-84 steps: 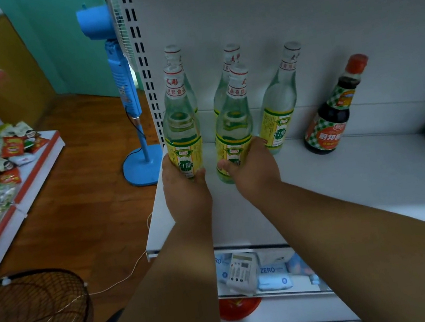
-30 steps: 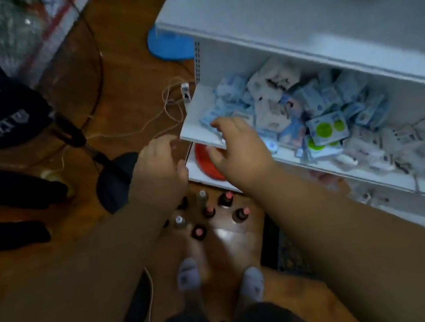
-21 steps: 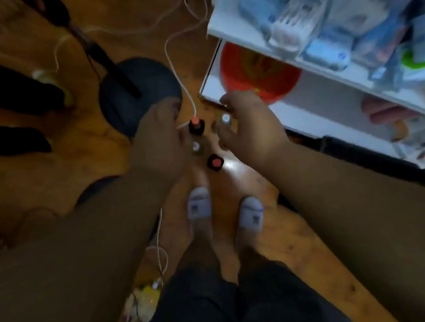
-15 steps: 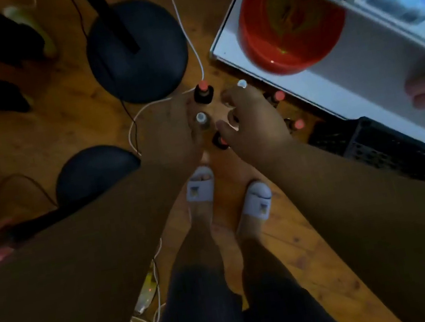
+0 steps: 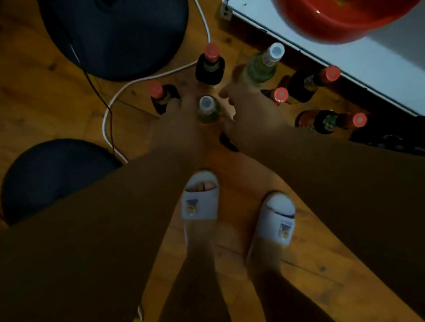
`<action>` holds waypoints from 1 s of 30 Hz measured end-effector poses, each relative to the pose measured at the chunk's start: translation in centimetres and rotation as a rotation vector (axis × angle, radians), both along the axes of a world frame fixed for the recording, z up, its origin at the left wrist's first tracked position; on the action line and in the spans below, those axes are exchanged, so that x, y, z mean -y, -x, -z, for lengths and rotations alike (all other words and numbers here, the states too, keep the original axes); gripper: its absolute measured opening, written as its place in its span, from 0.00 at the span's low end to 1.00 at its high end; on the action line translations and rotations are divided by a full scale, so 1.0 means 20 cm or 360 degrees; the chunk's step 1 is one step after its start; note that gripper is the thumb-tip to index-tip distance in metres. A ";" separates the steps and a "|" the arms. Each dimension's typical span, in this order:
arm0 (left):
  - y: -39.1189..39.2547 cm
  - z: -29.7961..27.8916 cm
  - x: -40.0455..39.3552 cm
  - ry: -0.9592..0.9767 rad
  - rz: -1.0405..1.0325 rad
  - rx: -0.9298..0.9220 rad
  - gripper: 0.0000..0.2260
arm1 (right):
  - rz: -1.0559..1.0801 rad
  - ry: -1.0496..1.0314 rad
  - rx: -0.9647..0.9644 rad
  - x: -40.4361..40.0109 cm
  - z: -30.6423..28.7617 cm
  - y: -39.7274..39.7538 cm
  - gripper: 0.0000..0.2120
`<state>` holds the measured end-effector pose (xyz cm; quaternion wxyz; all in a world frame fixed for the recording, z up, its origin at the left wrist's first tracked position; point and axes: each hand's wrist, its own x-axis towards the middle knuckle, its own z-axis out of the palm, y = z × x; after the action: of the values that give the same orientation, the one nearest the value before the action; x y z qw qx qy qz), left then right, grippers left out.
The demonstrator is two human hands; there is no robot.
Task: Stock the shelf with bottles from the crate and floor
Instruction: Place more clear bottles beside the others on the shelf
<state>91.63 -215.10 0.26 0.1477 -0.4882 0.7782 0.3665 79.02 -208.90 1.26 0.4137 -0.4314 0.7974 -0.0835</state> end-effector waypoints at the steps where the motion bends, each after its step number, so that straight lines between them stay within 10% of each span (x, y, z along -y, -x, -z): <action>1: 0.02 0.03 0.01 -0.0004 0.0031 0.0044 0.31 | -0.0023 -0.0013 0.0027 0.01 0.02 0.00 0.21; 19: 0.29 0.37 0.10 -0.0087 -0.0208 -0.0153 0.08 | 0.0394 -0.0062 -0.0470 0.13 0.33 0.39 0.32; 30: 0.29 0.07 0.07 0.0082 -0.0126 -0.0195 0.08 | 0.0171 0.0096 -0.0481 0.09 0.10 0.47 0.13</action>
<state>85.75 -216.48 -1.07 0.0726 -0.4990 0.7749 0.3810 69.70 -210.74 -0.65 0.2709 -0.4081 0.8695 -0.0636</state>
